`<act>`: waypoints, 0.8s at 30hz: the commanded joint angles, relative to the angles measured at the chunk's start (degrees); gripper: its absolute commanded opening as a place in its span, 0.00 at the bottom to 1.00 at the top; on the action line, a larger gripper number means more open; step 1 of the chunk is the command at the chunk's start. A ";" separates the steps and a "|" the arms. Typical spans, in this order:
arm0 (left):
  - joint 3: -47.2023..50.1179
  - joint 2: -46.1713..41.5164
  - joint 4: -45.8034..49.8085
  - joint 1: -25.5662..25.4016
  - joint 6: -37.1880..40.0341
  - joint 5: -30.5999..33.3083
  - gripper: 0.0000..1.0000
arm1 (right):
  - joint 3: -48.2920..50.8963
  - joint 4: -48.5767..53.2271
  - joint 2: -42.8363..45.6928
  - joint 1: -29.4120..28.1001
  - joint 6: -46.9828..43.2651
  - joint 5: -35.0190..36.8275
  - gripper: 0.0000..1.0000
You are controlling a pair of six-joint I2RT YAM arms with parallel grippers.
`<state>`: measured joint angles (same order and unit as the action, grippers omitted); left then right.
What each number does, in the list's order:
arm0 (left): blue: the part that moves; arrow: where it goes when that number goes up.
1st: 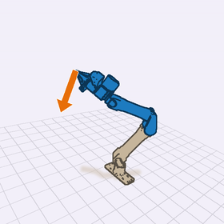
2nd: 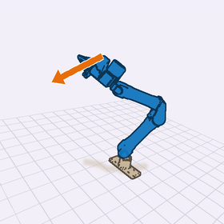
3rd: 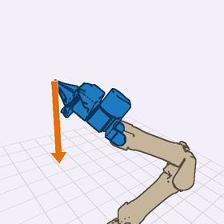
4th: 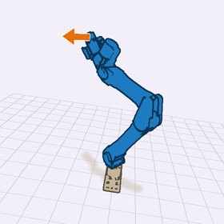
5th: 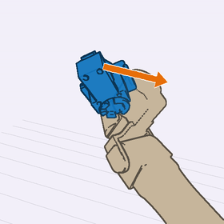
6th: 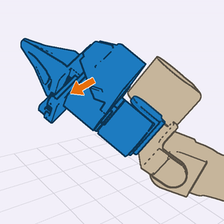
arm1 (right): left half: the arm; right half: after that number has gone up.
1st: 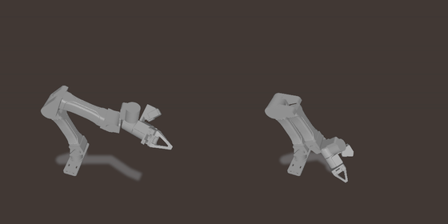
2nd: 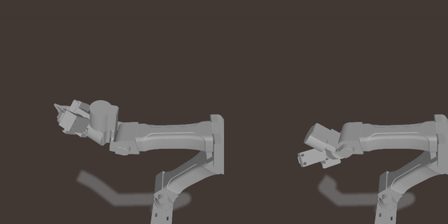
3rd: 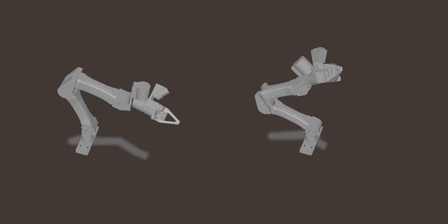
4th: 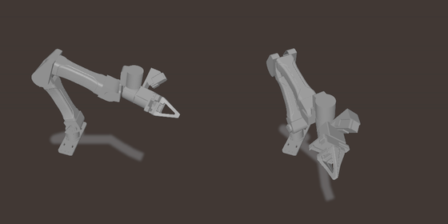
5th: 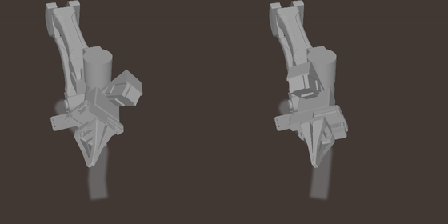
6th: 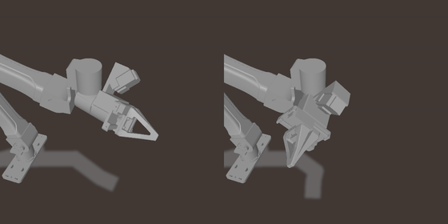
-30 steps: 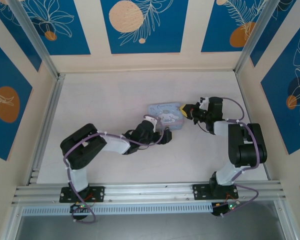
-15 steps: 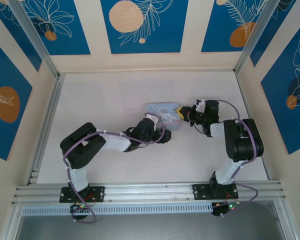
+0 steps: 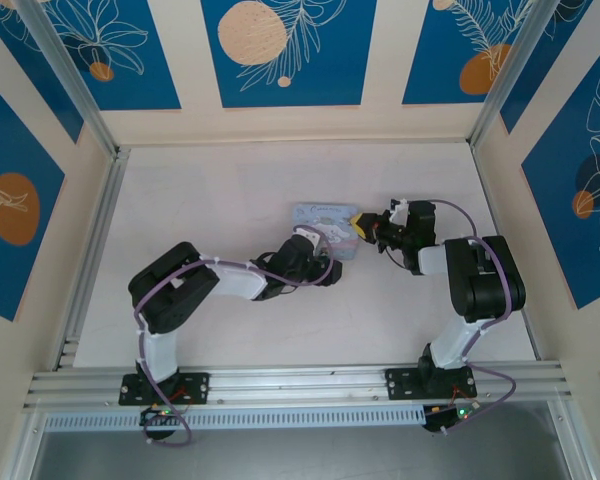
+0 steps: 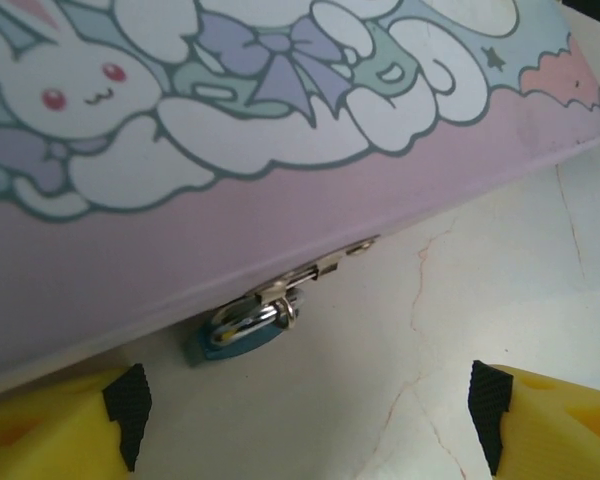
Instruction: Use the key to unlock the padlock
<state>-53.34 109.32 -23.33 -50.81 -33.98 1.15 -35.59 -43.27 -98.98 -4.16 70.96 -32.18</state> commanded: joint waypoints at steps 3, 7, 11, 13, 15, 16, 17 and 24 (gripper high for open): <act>-2.45 1.89 3.38 0.40 2.72 2.99 0.85 | 1.33 2.38 -2.33 -0.86 -0.21 -0.25 0.00; -4.23 3.67 2.97 0.36 3.11 1.72 0.85 | 1.36 2.41 -2.57 -0.91 -0.29 -0.23 0.00; -6.25 5.23 2.13 0.27 2.67 -1.01 0.84 | 1.18 2.48 -2.86 -1.03 -0.38 -0.14 0.00; -6.43 5.38 0.28 0.27 1.37 -2.95 0.84 | 1.12 2.48 -2.98 -1.24 -0.38 -0.01 0.00; -6.14 5.20 -1.95 0.27 -0.14 -5.01 0.84 | 1.05 2.52 -3.06 -1.32 -0.48 0.02 0.00; -5.75 5.05 -3.40 0.20 -0.86 -5.85 0.84 | 0.98 2.57 -3.11 -1.37 -0.47 0.06 0.00; -5.14 4.86 -5.46 0.33 -2.07 -6.59 0.85 | 0.90 2.57 -3.21 -1.45 -0.47 0.03 0.00; -1.86 4.71 -14.75 0.86 -9.37 -8.37 0.85 | 0.96 2.66 -3.33 -1.46 -0.65 -0.02 0.00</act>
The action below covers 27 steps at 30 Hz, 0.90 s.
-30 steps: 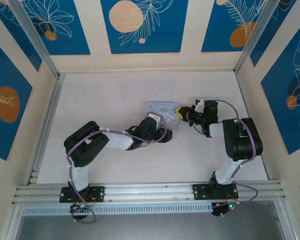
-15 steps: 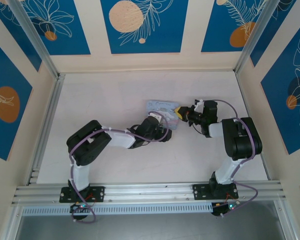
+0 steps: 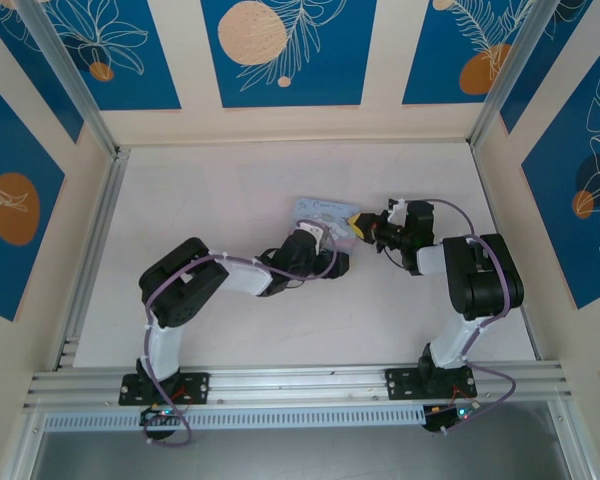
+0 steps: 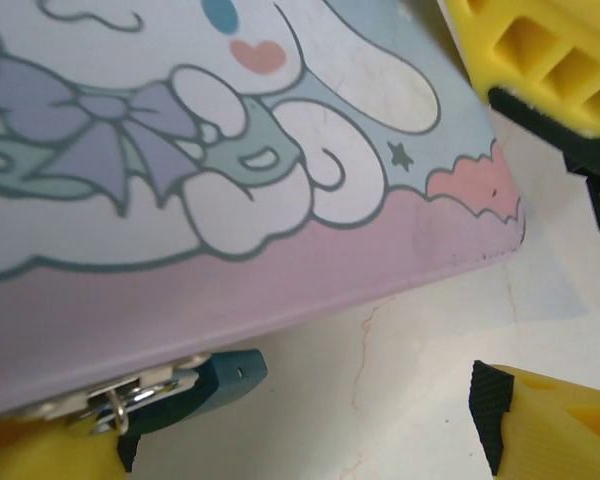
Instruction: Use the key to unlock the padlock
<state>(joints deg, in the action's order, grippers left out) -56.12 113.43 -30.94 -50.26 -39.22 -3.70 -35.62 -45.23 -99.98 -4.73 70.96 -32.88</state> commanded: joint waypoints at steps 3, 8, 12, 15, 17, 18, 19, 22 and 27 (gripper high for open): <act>1.90 0.93 -9.52 0.54 -6.19 -3.26 0.85 | 0.98 4.57 -2.40 -0.95 -0.66 0.66 0.00; 4.75 1.23 -15.96 0.60 -11.18 -2.56 0.85 | 0.85 4.55 -2.55 -0.98 -0.49 0.60 0.00; 7.00 1.31 -20.83 0.60 -14.60 -1.93 0.85 | 0.63 4.73 -2.51 -1.00 -0.49 0.60 0.00; 7.95 1.31 -23.12 0.51 -16.46 -1.84 0.84 | 0.56 4.74 -2.52 -1.07 -0.56 0.63 0.00; 8.13 1.27 -23.39 0.36 -16.94 -1.83 0.84 | 0.58 4.80 -2.63 -1.07 -0.57 0.69 0.00; 8.21 1.15 -23.55 0.26 -17.13 -1.59 0.84 | 0.63 4.74 -2.61 -1.07 -0.56 0.65 0.00; 8.29 1.10 -23.62 0.12 -17.46 -1.19 0.84 | 0.64 4.79 -2.68 -1.11 -0.56 0.67 0.00; 8.98 1.74 -25.50 -0.27 -19.37 0.31 0.83 | 0.64 4.63 -2.78 -1.20 -0.53 0.74 0.00; 10.24 4.01 -29.50 -1.11 -23.54 3.66 0.80 | 0.51 4.68 -2.87 -1.23 -0.47 0.80 0.00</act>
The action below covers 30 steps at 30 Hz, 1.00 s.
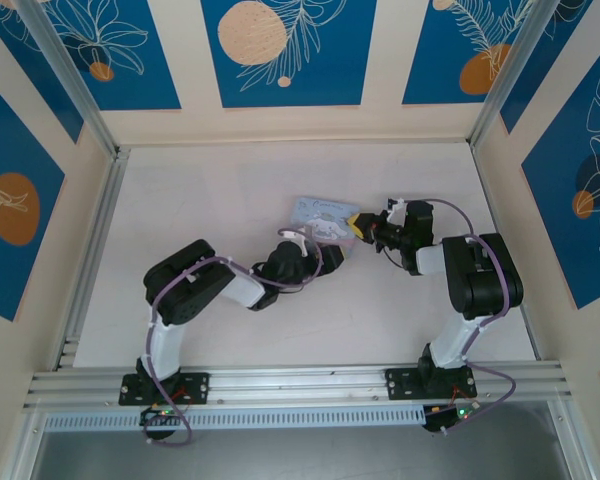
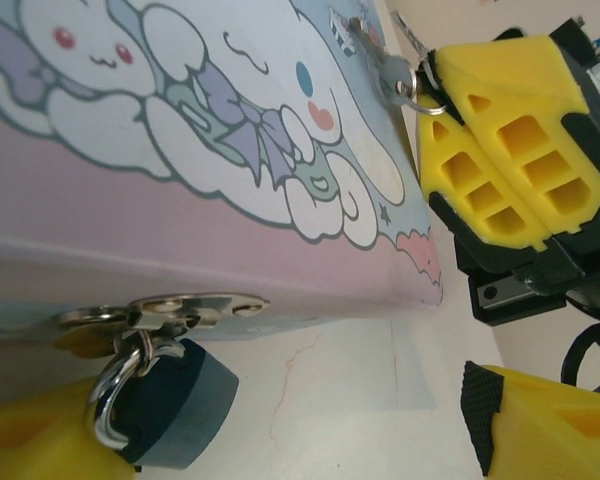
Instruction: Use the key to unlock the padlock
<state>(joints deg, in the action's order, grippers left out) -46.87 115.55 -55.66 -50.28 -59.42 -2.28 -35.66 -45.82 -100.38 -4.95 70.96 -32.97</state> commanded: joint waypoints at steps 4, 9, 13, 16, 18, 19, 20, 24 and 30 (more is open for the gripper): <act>0.91 2.92 -5.21 -1.75 -4.88 3.84 0.75 | 0.39 5.32 -2.54 -1.04 -0.55 0.85 0.00; 1.81 3.07 -4.79 -2.11 -5.87 5.58 0.70 | 0.26 5.45 -2.57 -1.11 -0.47 0.80 0.00; 3.24 2.78 -4.81 -2.07 -6.50 7.14 0.64 | 0.21 5.44 -2.72 -1.09 -0.61 0.85 0.00; 4.13 2.62 -4.81 -2.07 -6.96 8.29 0.59 | 0.33 5.37 -2.83 -1.11 -0.58 0.85 0.00; 4.38 2.52 -4.48 -2.10 -7.14 8.69 0.56 | 0.36 5.26 -2.94 -1.07 -0.58 0.81 0.00; 4.35 2.64 -4.34 -2.11 -7.16 8.79 0.55 | 0.41 5.24 -3.00 -1.11 -0.58 0.81 0.00; 4.27 2.66 -4.05 -2.06 -7.04 8.86 0.55 | 0.39 5.22 -3.03 -1.09 -0.59 0.83 0.00; 3.98 2.78 -3.07 -2.01 -7.09 9.43 0.50 | 0.32 5.13 -3.07 -1.06 -0.48 0.85 0.00; 3.80 2.80 -1.68 -2.02 -6.75 10.10 0.41 | 0.15 5.16 -3.24 -1.11 -0.41 0.77 0.00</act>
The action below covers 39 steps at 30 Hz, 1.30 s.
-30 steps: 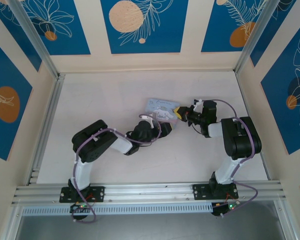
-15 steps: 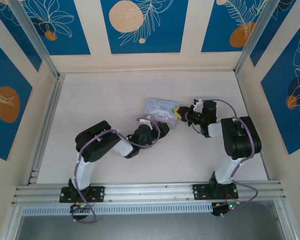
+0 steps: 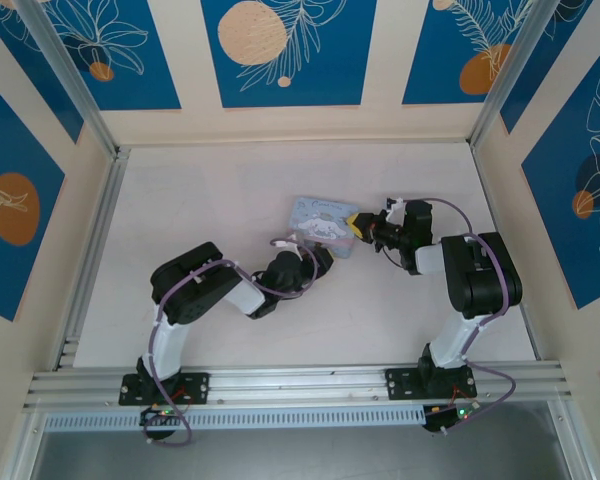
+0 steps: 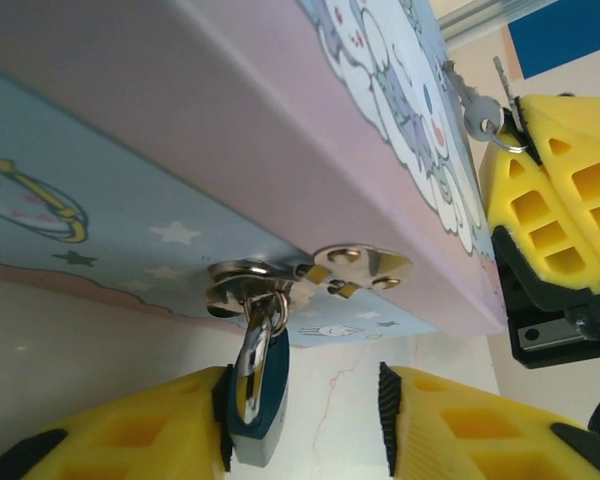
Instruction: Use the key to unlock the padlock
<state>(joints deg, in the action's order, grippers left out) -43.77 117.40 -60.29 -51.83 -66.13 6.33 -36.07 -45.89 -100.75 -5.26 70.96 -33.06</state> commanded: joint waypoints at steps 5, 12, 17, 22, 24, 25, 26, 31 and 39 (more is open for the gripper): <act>0.62 1.02 3.54 -0.38 0.27 1.85 0.34 | 0.24 5.21 -3.14 -0.73 -0.38 0.76 0.00; 0.35 1.34 4.00 -0.24 0.67 1.85 0.25 | 0.13 5.31 -3.50 -0.72 -0.51 0.64 0.00; 0.19 1.34 4.04 0.13 0.65 1.76 0.17 | 0.07 5.19 -3.84 -0.67 -0.47 0.59 0.00; 0.10 1.09 3.96 0.31 0.61 1.32 0.08 | -0.05 5.06 -3.76 -0.63 -0.38 0.39 0.00; 0.00 0.87 3.95 0.33 0.33 0.98 0.05 | -0.14 5.08 -3.67 -0.63 -0.32 0.35 0.00; 0.00 0.79 4.05 0.33 0.08 0.75 0.03 | -0.18 5.10 -3.51 -0.53 -0.31 0.14 0.00; 0.00 0.64 3.98 0.33 -0.37 0.51 0.02 | -0.20 5.10 -3.34 -0.58 -0.29 0.05 0.00; -0.18 -0.45 4.13 0.50 -3.62 -1.50 0.00 | -0.29 5.56 -0.65 -0.38 -0.03 -0.91 0.00; -0.24 -4.06 5.35 1.47 -10.06 -6.59 0.00 | -0.05 13.74 10.30 -0.15 -2.60 -1.27 0.00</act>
<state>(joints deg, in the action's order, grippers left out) -43.77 115.79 -56.27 -51.00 -72.60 3.51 -36.51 -37.17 -94.80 -5.30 70.43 -33.47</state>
